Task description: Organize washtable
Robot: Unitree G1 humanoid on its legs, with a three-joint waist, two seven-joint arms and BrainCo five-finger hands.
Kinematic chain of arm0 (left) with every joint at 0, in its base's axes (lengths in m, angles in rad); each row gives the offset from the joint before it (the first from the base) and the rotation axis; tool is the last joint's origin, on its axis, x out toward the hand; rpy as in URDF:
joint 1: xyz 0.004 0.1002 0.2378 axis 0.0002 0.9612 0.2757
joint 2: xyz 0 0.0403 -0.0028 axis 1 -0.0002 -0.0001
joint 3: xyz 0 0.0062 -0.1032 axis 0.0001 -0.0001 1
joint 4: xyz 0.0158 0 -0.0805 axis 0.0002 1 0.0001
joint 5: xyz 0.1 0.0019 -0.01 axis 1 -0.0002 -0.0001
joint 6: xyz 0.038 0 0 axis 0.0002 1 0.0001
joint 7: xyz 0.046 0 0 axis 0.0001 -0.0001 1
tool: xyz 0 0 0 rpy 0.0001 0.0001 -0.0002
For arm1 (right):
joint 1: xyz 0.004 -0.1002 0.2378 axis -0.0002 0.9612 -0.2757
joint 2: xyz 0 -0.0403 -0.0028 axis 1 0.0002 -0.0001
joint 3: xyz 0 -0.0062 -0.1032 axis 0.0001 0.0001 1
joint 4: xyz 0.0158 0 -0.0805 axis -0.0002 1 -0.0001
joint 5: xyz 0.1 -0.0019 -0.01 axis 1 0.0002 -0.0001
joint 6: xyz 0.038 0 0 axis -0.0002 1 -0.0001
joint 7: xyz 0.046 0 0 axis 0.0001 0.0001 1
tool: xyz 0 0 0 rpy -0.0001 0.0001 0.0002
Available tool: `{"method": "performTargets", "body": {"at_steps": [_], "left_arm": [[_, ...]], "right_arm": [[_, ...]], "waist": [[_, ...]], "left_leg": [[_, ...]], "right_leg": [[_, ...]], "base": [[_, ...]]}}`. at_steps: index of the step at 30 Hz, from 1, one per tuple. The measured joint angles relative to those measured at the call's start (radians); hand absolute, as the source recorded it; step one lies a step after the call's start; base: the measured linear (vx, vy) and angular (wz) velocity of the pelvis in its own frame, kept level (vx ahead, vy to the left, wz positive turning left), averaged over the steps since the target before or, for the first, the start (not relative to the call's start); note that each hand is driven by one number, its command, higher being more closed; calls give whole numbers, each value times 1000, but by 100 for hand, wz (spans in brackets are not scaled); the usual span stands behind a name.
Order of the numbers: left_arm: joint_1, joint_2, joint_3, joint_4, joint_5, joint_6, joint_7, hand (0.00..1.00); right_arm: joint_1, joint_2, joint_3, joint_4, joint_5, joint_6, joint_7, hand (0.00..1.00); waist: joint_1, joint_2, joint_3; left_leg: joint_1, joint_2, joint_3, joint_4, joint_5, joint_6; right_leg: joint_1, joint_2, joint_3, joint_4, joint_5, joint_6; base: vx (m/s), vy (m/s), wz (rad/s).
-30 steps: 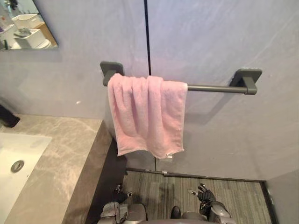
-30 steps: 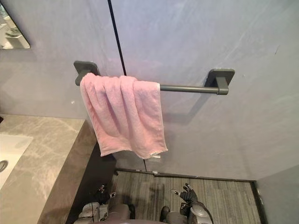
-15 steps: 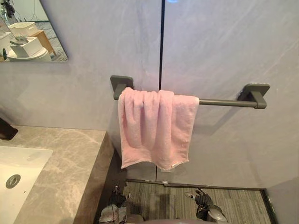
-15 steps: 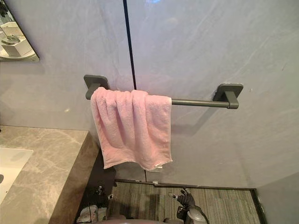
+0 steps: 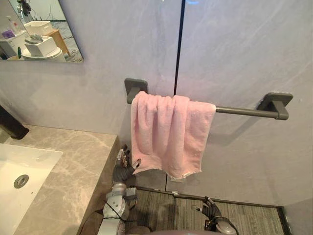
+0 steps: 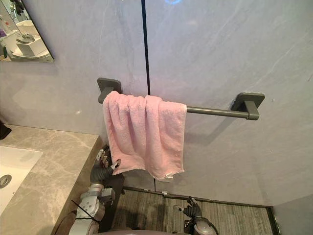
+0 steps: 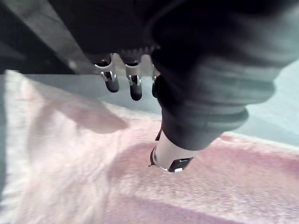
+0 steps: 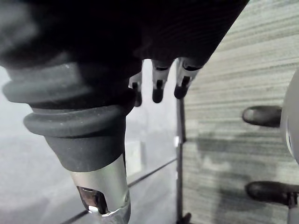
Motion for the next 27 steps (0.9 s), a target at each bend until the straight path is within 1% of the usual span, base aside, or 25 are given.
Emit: {"method": "performTargets", "body": {"at_steps": [3,6,9,11,13,17,20,25,27], "left_arm": [[0,0,0,-56,28,-4,21,0],[1,0,2,-109,80,-17,45,0],[-1,1,2,-114,122,-21,60,0],[-2,2,2,-114,131,-21,66,0],[-13,4,6,-114,137,-21,65,0],[-61,23,12,-112,136,-21,60,0],[-92,37,14,-104,133,-21,39,0],[-114,44,40,-38,123,-19,33,0],[-120,45,42,-3,117,-17,20,0]], "right_arm": [[5,0,1,0,0,0,0,0],[6,0,1,0,0,-1,2,0],[9,-1,2,0,-1,-3,3,0],[13,-2,2,0,-1,-6,4,0],[15,-4,2,1,-1,-6,7,0],[14,-6,3,1,-1,-6,16,0],[13,-13,3,1,-2,-4,29,0],[8,-23,3,1,-2,9,31,0],[7,-24,3,0,-2,12,32,0]], "waist": [[0,-1,-10],[0,-3,-13],[0,-2,-20],[0,-1,-28],[-1,4,-36],[-3,5,-36],[-4,5,-36],[-6,4,-36],[-8,4,-36]], "left_leg": [[6,0,0,-1,0,0],[9,0,1,0,0,0],[9,1,1,1,0,0],[8,1,1,0,0,0],[8,1,1,0,0,0],[6,1,0,-1,0,0],[6,0,1,-4,0,0],[6,-3,2,-6,0,0],[6,-6,3,-6,0,0]], "right_leg": [[4,0,1,0,0,0],[7,0,3,0,0,0],[6,0,4,1,0,0],[5,0,4,1,0,0],[5,1,4,0,0,0],[1,1,6,0,0,0],[0,1,7,-2,0,0],[1,2,8,-8,1,0],[1,2,8,-10,2,0]], "base": [[0,0,0],[-29,-5,-1],[-52,-12,-1],[-18,-6,0],[0,0,0],[-16,-5,0],[0,0,0],[0,0,0],[0,0,0]]}}
